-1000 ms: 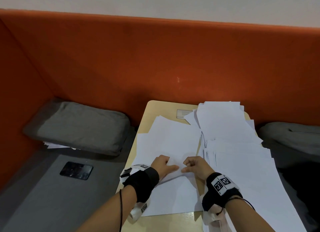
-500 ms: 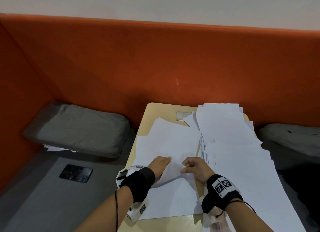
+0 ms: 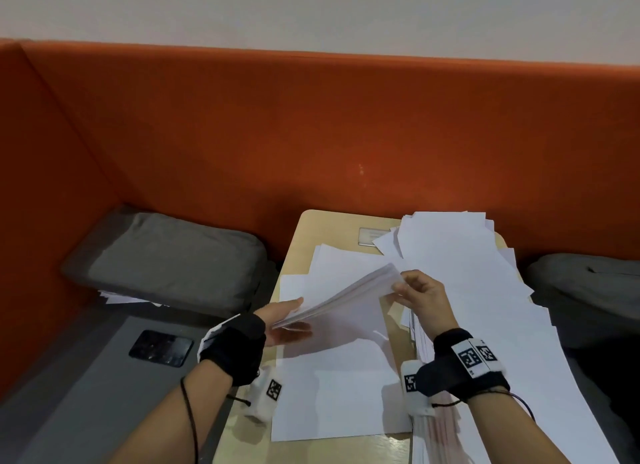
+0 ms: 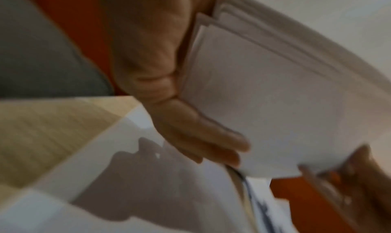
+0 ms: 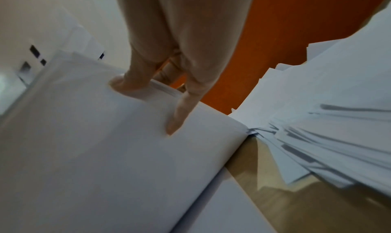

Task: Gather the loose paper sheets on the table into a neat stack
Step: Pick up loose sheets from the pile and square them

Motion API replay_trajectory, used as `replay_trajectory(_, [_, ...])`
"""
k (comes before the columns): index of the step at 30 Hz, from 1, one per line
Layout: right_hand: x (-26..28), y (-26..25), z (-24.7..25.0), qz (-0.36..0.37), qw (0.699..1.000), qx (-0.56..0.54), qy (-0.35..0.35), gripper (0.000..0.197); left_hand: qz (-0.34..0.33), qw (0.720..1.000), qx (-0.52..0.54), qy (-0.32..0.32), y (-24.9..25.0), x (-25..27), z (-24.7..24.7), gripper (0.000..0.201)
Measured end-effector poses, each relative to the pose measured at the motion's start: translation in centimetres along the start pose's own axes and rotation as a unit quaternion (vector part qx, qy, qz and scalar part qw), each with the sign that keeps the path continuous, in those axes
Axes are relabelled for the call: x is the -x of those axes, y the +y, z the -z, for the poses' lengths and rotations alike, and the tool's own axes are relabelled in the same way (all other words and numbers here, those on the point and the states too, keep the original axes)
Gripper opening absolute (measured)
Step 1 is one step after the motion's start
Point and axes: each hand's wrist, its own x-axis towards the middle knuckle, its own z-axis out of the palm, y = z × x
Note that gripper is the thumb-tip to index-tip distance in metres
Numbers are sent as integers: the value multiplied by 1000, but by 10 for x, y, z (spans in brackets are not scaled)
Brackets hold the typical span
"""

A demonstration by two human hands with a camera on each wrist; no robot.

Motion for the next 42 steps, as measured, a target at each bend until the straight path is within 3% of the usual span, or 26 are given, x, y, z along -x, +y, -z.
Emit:
replay_trajectory(1, [0, 0, 2, -5, 1000, -10, -4, 9, 23, 996, 76, -37, 1, 5, 0, 26])
replay_trajectory(4, [6, 6, 7, -35, 999, -30, 26, 16, 6, 992, 105, -64, -3, 9, -8, 12])
replay_trajectory(5, [8, 11, 10, -49, 998, -26, 40, 20, -4, 994, 98, -52, -3, 10, -11, 15])
replay_trajectory(8, [13, 15, 9, -150, 986, -37, 55, 58, -58, 997, 23, -47, -10, 3, -16, 37])
replay_trajectory(10, [15, 11, 9, -222, 973, -31, 54, 42, -124, 991, -31, -33, -17, -1, -17, 43])
replay_trajectory(12, [14, 6, 10, -250, 967, -10, 44, 30, -195, 979, -59, -14, -21, 0, -19, 44])
replay_trajectory(14, [12, 3, 10, -217, 974, 55, 24, 27, -289, 949, -128, 17, -23, 3, -23, 41])
replay_trajectory(17, [10, -4, 5, -86, 989, 109, 42, 36, -412, 884, -198, 102, -20, 10, -32, 41])
replay_trajectory(20, [10, -17, -4, 23, 994, 94, 58, 34, -475, 827, -208, 214, -9, 19, -36, 44])
replay_trajectory(23, [8, -33, -10, 88, 991, 65, 72, 34, -507, 799, -196, 259, 8, 28, -36, 38])
replay_trajectory(25, [8, -41, -12, 115, 989, 61, 66, 33, -535, 784, -158, 273, 23, 35, -35, 45])
replay_trajectory(27, [8, -44, -14, 116, 990, 54, 59, 30, -555, 788, -86, 253, 36, 43, -36, 53])
replay_trajectory(29, [9, -42, -17, 99, 992, 61, 52, 26, -571, 789, -32, 224, 42, 47, -35, 76])
replay_trajectory(31, [10, -38, -18, 72, 994, 58, 62, 21, -575, 788, -29, 219, 41, 49, -35, 96])
replay_trajectory(32, [11, -36, -18, 57, 995, 53, 69, 18, -572, 789, -43, 219, 39, 50, -36, 97])
replay_trajectory(36, [12, -38, -22, 35, 995, 71, 65, 9, -545, 795, -74, 258, 40, 55, -44, 45])
replay_trajectory(39, [6, -42, -25, 51, 989, 116, 72, 17, -539, 795, -68, 269, 49, 60, -44, 36])
replay_trajectory(42, [-3, -21, -24, -28, 973, 221, 53, 29, -448, 840, -114, 284, 43, 35, -29, 27])
